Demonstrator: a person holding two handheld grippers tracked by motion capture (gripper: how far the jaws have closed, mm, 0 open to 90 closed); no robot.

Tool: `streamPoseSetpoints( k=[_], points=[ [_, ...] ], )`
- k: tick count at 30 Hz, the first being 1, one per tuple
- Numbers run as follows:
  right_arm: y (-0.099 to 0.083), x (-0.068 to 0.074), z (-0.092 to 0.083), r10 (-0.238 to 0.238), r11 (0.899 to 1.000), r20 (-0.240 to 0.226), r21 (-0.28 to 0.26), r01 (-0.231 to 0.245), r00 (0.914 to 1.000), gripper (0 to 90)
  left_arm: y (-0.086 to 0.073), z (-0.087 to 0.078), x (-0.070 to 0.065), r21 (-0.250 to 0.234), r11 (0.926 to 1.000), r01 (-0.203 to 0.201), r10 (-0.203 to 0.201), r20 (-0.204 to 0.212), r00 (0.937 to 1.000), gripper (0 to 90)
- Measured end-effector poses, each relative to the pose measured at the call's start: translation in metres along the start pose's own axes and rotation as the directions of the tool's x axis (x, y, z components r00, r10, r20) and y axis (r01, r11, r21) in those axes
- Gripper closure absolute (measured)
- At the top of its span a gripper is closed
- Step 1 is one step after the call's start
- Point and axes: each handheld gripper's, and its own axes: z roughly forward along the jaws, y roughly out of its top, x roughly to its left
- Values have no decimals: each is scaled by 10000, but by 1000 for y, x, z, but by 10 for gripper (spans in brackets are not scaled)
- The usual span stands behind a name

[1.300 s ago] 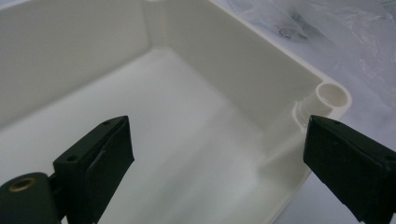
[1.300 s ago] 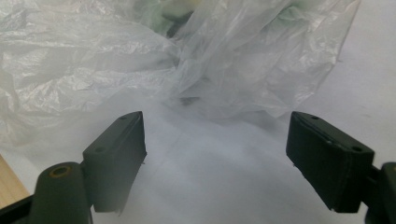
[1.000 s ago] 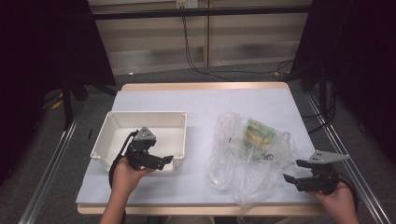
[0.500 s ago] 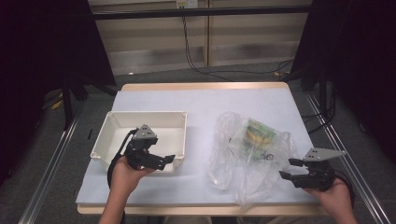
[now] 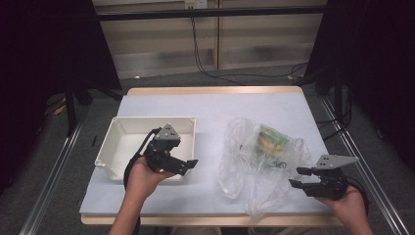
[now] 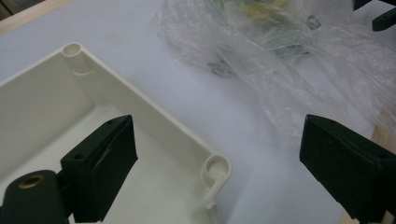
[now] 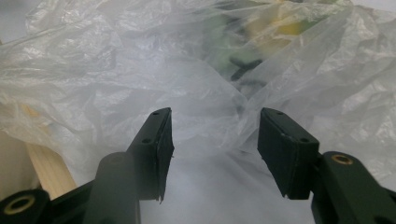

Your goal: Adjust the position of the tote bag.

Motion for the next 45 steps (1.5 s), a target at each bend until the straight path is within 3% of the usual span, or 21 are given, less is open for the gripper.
streamPoseSetpoints(
  k=[8, 16, 24, 33, 38, 45],
  points=[
    [2, 3, 7, -175, 9997, -53, 181, 176, 9998, 454, 12, 10, -12, 228, 9985, -494, 483, 461, 9978, 133],
    [4, 1, 8, -161, 9998, 21, 115, 160, 9999, 449, 15, 21, -21, 294, 9983, -497, 476, 692, 9965, 139],
    [13, 8, 12, -360, 9993, -116, -30, 360, 9993, 380, 15, 30, -29, 372, 9967, -725, 686, 969, 9929, 149],
    [15, 16, 25, -739, 9966, -366, 346, 752, 9966, 363, 11, 40, -38, 524, 9951, -844, 774, 1236, 9893, 162],
    [11, 14, 21, -585, 9976, -352, 340, 597, 9977, 365, 8, 45, -45, 620, 9926, -1041, 941, 1467, 9847, 162],
    [3, 10, 12, -176, 9994, 49, 314, 175, 9998, 348, 11, 53, -51, 809, 9876, -1343, 1194, 1666, 9788, 158]
  ],
)
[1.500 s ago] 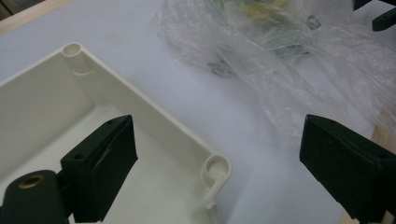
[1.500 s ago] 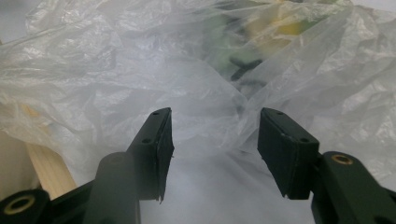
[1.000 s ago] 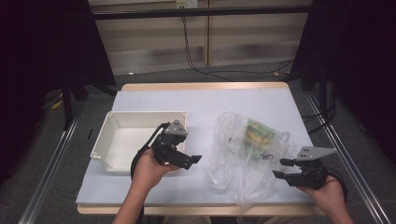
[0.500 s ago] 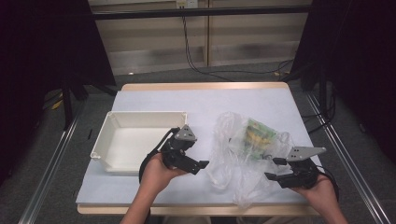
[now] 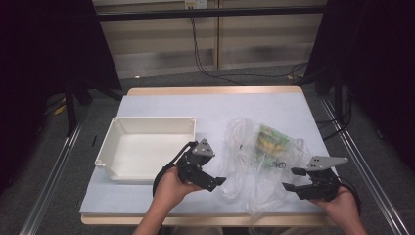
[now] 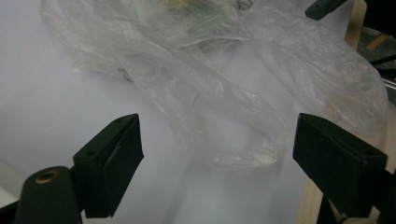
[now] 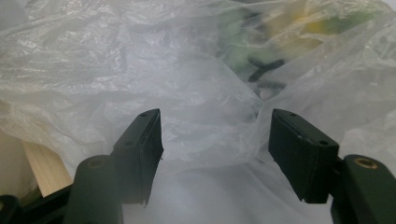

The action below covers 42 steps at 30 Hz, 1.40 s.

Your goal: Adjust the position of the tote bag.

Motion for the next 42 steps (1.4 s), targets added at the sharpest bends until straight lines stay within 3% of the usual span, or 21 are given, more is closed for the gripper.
streamPoseSetpoints(
  k=[3, 5, 11, 16, 24, 29, 33, 38, 42],
  points=[
    [-2, 1, -5, 103, 9998, 81, -148, -102, 9999, 349, 1, 2, 2, -213, 9998, 21, -19, 85, 10000, 149],
    [-3, 2, -9, 130, 9998, 53, -151, -130, 9999, 350, 0, 5, 3, -268, 9992, 292, -289, 113, 9995, 135],
    [-7, 8, -19, 296, 9991, 131, -305, -292, 9995, 347, -2, 18, 4, 87, 9994, 338, -341, 337, 9989, 126],
    [-5, 20, -21, -16, 9998, 93, -218, 18, 10000, 345, 2, 26, 3, 192, 9997, 122, -130, 425, 9990, 129],
    [6, 30, -10, -218, 9997, -143, -122, 217, 9997, 332, 0, 36, 4, 255, 9992, 299, -309, 400, 9987, 133],
    [10, 31, 3, -378, 9993, -213, 21, 378, 9991, 328, -3, 40, 5, 377, 9982, 472, -479, 160, 9987, 135],
    [12, 31, 14, -469, 9987, -339, 166, 474, 9983, 320, -5, 46, 4, 501, 9977, 446, -456, 194, 9988, 148],
    [11, 31, 26, -672, 9964, -383, 483, 690, 9970, 322, -7, 52, 2, 616, 9971, 435, -451, 235, 9987, 187],
    [9, 31, 32, -859, 9939, -438, 657, 886, 9953, 349, -9, 57, 2, 623, 9968, 492, -494, 9, 9988, 229]
  ],
)
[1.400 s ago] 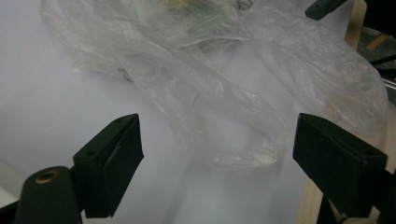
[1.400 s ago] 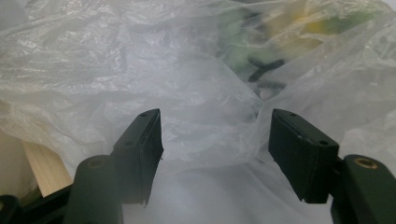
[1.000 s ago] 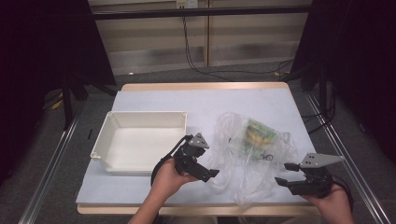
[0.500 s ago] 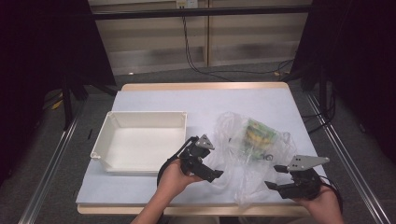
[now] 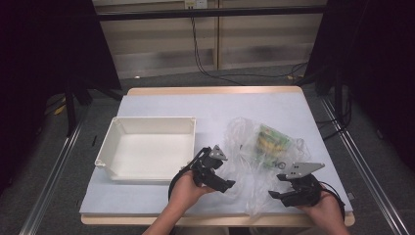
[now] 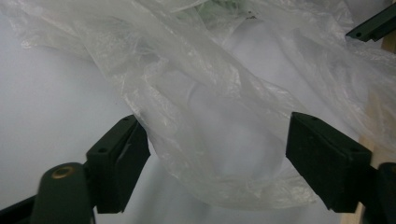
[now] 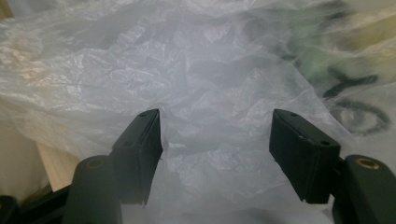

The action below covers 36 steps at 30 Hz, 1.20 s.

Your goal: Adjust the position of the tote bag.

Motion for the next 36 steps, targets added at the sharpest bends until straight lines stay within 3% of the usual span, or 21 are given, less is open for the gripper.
streamPoseSetpoints(
  k=[1, 4, 7, 8, 9, 10, 12, 14, 16, 19, 21, 22, 24, 28, 29, 32, 33, 35, 36],
  points=[
    [0, 0, 1, 40, 10000, -68, -1, -40, 10000, 357, -1, 2, -1, -200, 9994, 298, -298, 5, 9996, 230],
    [-1, -1, 4, -6, 9999, -53, 130, 7, 10000, 412, -1, 5, 1, 154, 9996, 221, -221, -1, 9998, 266],
    [-4, -2, 10, -48, 9995, 10, 319, 47, 10000, 466, -2, 6, 0, 59, 9990, 454, -454, 16, 9990, 309],
    [-4, -3, 9, 117, 9997, -73, 196, -116, 9999, 549, -2, 7, 0, -142, 9983, 572, -571, 68, 9983, 343],
    [-4, -3, 9, 117, 9997, -73, 196, -116, 9999, 549, -2, 6, 1, 19, 9994, 340, -340, 36, 9994, 343],
    [-5, -4, 9, 137, 9998, -54, 116, -136, 9999, 608, -2, 5, 2, 130, 9996, 236, -236, 37, 9997, 350],
    [-6, -4, 8, 181, 9998, -15, 126, -181, 9998, 723, -3, 6, 0, -162, 9979, 634, -632, 85, 9980, 368],
    [-7, -5, 7, 353, 9994, -87, 50, -352, 9993, 809, -3, 4, 2, 139, 9992, 381, -383, 166, 9991, 377],
    [-7, -4, 6, 302, 9993, 76, 218, -303, 9995, 886, -4, 6, 1, -63, 9978, 664, -662, 181, 9976, 391],
    [-7, -5, 4, 295, 9992, 207, 280, -301, 9994, 894, -5, 6, 1, -39, 9968, 799, -798, 130, 9967, 438],
    [-7, -5, 3, 273, 9989, 386, 368, -288, 9989, 895, -6, 4, 2, -8, 9985, 540, -540, 178, 9984, 538],
    [-7, -5, 2, 283, 9987, 395, 403, -299, 9988, 895, -6, 4, 2, -162, 9969, 765, -761, 232, 9968, 576],
    [-10, -8, -1, 379, 9986, 410, 366, -394, 9984, 894, -5, 3, 2, -172, 9970, 748, -742, 333, 9967, 667],
    [-13, -11, -6, 530, 9982, 507, 265, -544, 9973, 894, -5, 4, 1, -64, 9980, 634, -629, 539, 9966, 708],
    [-14, -11, -7, 517, 9982, 561, 270, -532, 9971, 893, -5, 4, 2, 124, 9991, 395, -402, 567, 9976, 727],
    [-16, -13, -10, 668, 9974, 611, 235, -684, 9959, 893, -5, 5, 0, 19, 9984, 563, -563, 621, 9965, 764],
    [-16, -14, -12, 702, 9971, 627, 267, -720, 9956, 893, -5, 5, 1, 152, 9993, 329, -338, 667, 9972, 780],
    [-17, -16, -14, 722, 9971, 632, 179, -735, 9954, 893, -5, 5, -1, 80, 9991, 411, -415, 683, 9968, 804],
    [-18, -16, -15, 818, 9964, 710, 147, -831, 9941, 893, -5, 4, -1, 161, 9996, 236, -247, 729, 9970, 812]
  ],
)
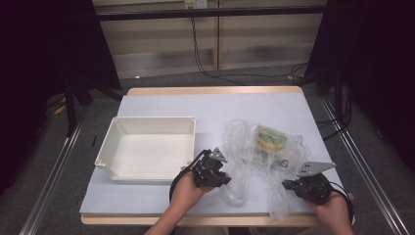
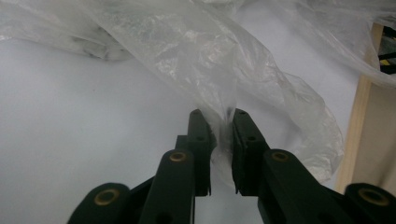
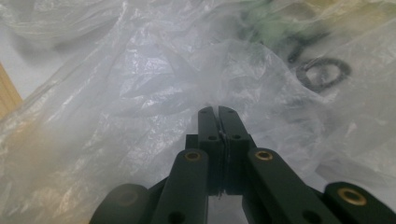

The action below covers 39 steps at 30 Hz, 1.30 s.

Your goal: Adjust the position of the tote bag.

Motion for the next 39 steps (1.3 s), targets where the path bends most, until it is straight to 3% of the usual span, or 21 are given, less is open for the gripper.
streamPoseSetpoints(
  k=[2, 3, 4, 5, 9, 22, 35, 38, 39],
  points=[
    [-1, -3, -2, -16, 10000, 40, -80, 17, 10000, 893, 0, 0, -2, -34, 9999, 123, -123, 83, 9999, 829],
    [-2, -4, -4, 89, 9999, 69, -106, -88, 9999, 893, 0, 0, -2, 85, 9999, -81, 80, 171, 9998, 830],
    [-3, -6, -6, 186, 9996, 70, -193, -185, 9998, 893, 0, 1, -4, -5, 10000, 89, -89, 201, 9998, 830],
    [-4, -7, -7, 207, 9995, 44, -256, -206, 9998, 893, 0, 0, -4, 109, 9999, -107, 105, 186, 9998, 832],
    [-6, -13, -13, 387, 9985, 123, -403, -382, 9992, 893, -1, -1, -6, 31, 9999, -103, 102, 330, 9994, 851],
    [-15, -26, -21, 930, 9934, 24, -680, -926, 9957, 895, -6, -7, -12, 31, 9999, -96, 94, 431, 9990, 877],
    [-13, -27, -24, 1049, 9905, -101, -884, -1054, 9944, 895, -8, -10, -12, 57, 10000, -75, 72, 500, 9987, 884],
    [-13, -26, -25, 1032, 9903, -133, -917, -1040, 9946, 894, -9, -10, -12, -147, 9997, 204, -197, 454, 9988, 886],
    [-12, -26, -25, 1045, 9899, -147, -951, -1054, 9944, 894, -9, -11, -11, -136, 9998, 122, -116, 455, 9989, 887]
  ],
)
